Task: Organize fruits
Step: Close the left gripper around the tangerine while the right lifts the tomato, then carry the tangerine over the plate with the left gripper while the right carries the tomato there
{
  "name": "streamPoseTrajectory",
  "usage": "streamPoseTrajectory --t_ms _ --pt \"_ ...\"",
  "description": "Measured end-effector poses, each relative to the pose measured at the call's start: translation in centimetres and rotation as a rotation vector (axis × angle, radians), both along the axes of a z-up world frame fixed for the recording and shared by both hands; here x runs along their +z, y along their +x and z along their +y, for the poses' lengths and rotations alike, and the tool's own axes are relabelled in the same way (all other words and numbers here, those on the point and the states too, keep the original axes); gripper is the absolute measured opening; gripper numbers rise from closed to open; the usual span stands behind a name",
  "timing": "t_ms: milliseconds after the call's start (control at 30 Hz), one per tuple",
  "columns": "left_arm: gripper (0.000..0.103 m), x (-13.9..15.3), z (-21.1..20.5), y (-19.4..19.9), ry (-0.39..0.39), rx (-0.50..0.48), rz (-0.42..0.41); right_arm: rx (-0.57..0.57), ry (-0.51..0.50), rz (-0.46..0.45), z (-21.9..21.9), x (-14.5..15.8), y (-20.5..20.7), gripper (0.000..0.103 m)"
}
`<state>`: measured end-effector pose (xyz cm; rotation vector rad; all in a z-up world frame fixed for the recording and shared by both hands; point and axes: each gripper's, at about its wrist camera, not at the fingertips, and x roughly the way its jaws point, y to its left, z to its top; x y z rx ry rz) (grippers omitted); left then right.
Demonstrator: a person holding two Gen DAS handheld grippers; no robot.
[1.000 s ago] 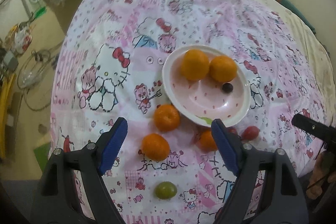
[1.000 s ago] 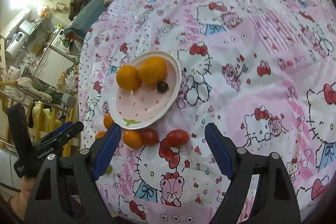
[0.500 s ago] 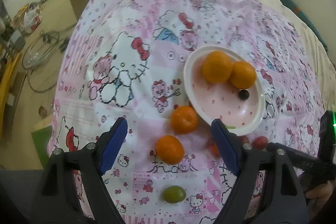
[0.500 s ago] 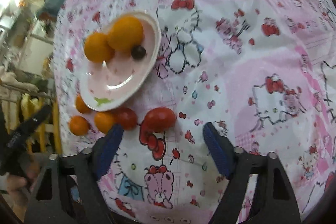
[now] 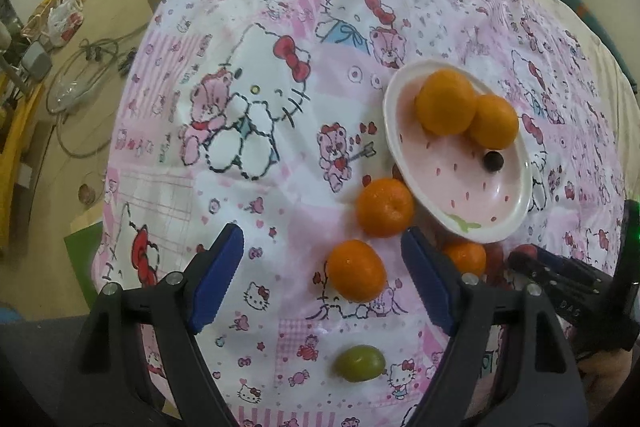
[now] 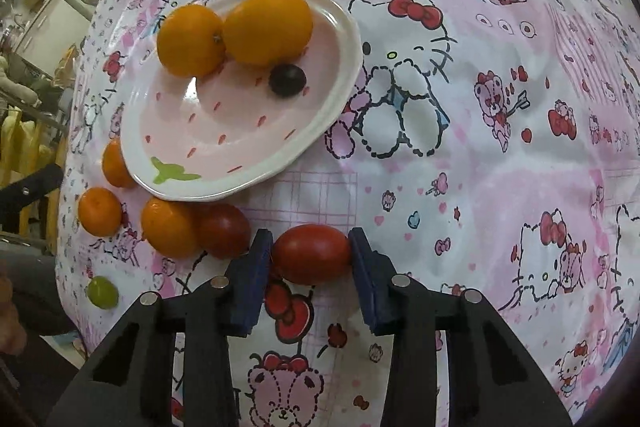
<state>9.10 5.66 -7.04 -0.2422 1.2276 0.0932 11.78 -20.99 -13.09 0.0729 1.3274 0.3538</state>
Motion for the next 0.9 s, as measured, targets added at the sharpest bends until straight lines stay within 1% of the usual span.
streamPoseTrajectory --t_ms 133,167,200,267,500,567,633,667,700,733,833,900 --pt "0.078 -1.0 -1.1 0.1 0.019 -0.038 0.037 -0.026 0.033 -0.024 -0.6 1.3 -0.1 0.041" --pt "0.075 -1.4 -1.5 0.2 0.026 -0.044 0.046 -0.034 0.043 -0.03 -0.8 1.5 -0.2 0.041" --pt "0.067 -1.7 -1.8 0.2 0.027 -0.056 0.053 -0.043 0.051 -0.037 -1.2 1.8 -0.3 0.041" --pt "0.061 -2.3 -2.6 0.5 0.038 -0.088 0.074 -0.066 0.07 -0.047 -2.0 2.4 -0.6 0.041" --pt "0.061 -3.8 -3.8 1.2 0.072 -0.107 0.112 -0.131 0.119 -0.066 -4.5 3.7 -0.9 0.041" --pt "0.061 -3.9 -3.8 1.3 0.064 -0.1 0.118 -0.131 0.118 -0.073 -4.7 3.8 -1.1 0.041" --pt "0.058 -3.9 -3.7 1.3 0.062 -0.096 0.123 -0.13 0.12 -0.072 -5.0 3.8 -1.2 0.041" --pt "0.049 -3.9 -3.8 1.3 0.075 -0.1 0.124 -0.132 0.119 -0.071 -5.1 3.7 -1.2 0.041" --pt "0.036 -4.0 -3.8 1.3 0.08 -0.105 0.128 -0.133 0.118 -0.071 -5.3 3.7 -1.3 0.041" --pt "0.036 -4.1 -3.9 1.4 0.075 -0.109 0.129 -0.135 0.118 -0.07 -5.6 3.7 -1.5 0.041" --pt "0.035 -4.0 -4.5 1.5 0.094 -0.126 0.116 -0.14 0.122 -0.067 -6.0 3.7 -1.7 0.041" --pt "0.034 -3.9 -4.8 1.4 0.082 -0.134 0.119 -0.142 0.126 -0.071 -6.1 3.9 -1.7 0.041"
